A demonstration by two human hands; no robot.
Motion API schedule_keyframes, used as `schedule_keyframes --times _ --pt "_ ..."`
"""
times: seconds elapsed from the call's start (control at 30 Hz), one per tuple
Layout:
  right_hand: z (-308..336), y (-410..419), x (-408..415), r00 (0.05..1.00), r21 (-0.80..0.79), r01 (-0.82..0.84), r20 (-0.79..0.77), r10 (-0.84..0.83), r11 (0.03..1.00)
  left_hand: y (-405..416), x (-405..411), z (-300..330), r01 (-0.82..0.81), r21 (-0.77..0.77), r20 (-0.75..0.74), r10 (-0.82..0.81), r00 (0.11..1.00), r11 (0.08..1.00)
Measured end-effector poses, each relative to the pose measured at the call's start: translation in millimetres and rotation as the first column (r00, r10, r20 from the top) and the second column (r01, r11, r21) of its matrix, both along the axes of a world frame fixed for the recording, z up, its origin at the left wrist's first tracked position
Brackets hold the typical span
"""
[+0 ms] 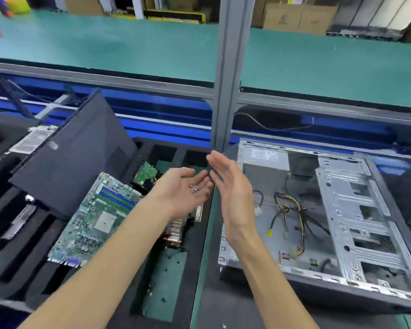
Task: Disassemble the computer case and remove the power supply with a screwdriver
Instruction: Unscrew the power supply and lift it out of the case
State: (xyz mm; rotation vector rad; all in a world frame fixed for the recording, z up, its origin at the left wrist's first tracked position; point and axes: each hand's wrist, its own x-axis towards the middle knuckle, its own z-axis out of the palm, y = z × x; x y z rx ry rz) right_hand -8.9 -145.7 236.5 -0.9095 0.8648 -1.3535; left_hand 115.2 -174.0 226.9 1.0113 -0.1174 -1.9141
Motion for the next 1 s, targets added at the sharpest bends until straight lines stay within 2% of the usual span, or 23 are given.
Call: schedule_keyframes --times 0.1,0.3,0.43,0.53,0.83,1.0 --pt "-10.7 -1.0 32.5 0.998 0.021 0.035 -0.046 -0.034 0.999 -0.6 31.3 -26.8 0.029 0.045 0.105 -0.034 0.994 0.999" --pt "-46.0 3.9 73.4 0.991 0.145 0.098 -0.100 -0.083 0.985 13.0 69.6 -84.7 0.184 0.198 0.184 -0.221 0.958 0.963" --pt "-71.9 16.4 79.1 0.981 0.247 0.153 -0.153 -0.117 0.957 32.2 73.1 -120.2 0.342 0.251 0.347 -0.414 0.841 0.906" --pt "-86.8 27.2 77.8 0.974 0.307 0.179 -0.191 -0.124 0.935 46.4 71.0 -139.1 0.406 0.272 0.453 -0.488 0.746 0.872" --pt "-117.2 69.4 69.2 0.970 0.377 0.188 -0.217 -0.111 0.907 82.5 62.8 -165.3 0.333 0.356 0.472 -0.476 0.742 0.873" --pt "-121.4 87.4 63.1 0.968 0.392 0.203 -0.220 -0.123 0.897 94.7 61.5 -173.5 0.369 0.383 0.479 -0.524 0.704 0.847"
